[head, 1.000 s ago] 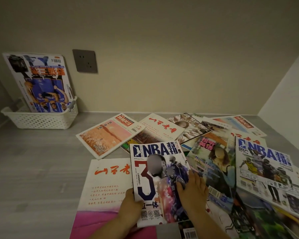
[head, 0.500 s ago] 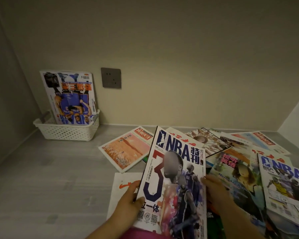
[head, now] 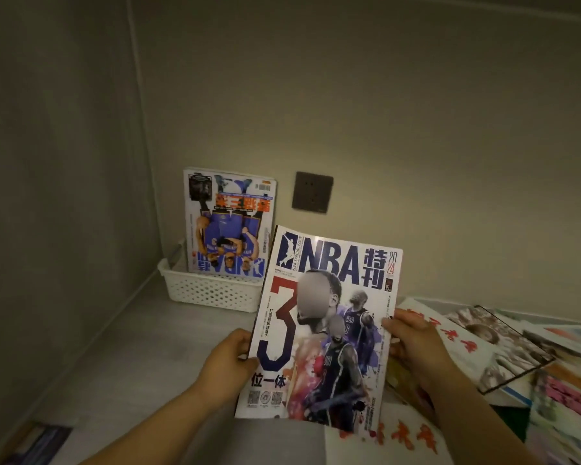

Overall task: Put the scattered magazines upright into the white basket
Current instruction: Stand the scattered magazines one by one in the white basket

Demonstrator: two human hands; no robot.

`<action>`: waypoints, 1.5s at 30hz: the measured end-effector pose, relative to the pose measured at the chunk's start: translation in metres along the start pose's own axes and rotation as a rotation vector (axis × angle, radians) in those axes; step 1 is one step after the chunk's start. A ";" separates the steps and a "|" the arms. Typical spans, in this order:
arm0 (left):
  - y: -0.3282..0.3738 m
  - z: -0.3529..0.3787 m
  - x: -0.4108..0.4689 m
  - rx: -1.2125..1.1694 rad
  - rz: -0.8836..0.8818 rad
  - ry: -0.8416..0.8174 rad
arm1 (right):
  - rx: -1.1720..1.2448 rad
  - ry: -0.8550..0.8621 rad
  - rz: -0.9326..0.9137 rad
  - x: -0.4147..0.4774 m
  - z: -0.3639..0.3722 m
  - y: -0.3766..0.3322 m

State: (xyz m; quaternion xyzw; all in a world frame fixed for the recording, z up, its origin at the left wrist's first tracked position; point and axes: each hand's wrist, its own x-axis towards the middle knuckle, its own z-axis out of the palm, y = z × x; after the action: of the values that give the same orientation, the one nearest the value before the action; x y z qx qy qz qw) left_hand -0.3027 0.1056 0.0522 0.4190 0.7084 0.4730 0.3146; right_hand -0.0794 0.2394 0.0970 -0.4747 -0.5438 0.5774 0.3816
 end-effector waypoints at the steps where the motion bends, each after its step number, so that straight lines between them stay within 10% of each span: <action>1: -0.002 -0.015 0.009 0.012 0.005 0.012 | -0.007 -0.002 -0.012 0.004 0.016 -0.004; 25: 0.037 -0.198 0.178 0.017 0.081 0.474 | -0.124 -0.053 -0.493 0.129 0.223 -0.115; 45: -0.026 -0.182 0.265 0.273 0.005 0.492 | -0.125 -0.065 -0.264 0.206 0.250 -0.029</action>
State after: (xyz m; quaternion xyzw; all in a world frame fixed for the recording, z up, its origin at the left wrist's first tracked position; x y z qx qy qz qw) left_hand -0.5833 0.2625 0.0797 0.3316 0.8197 0.4614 0.0725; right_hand -0.3757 0.3738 0.0877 -0.4030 -0.6485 0.5023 0.4058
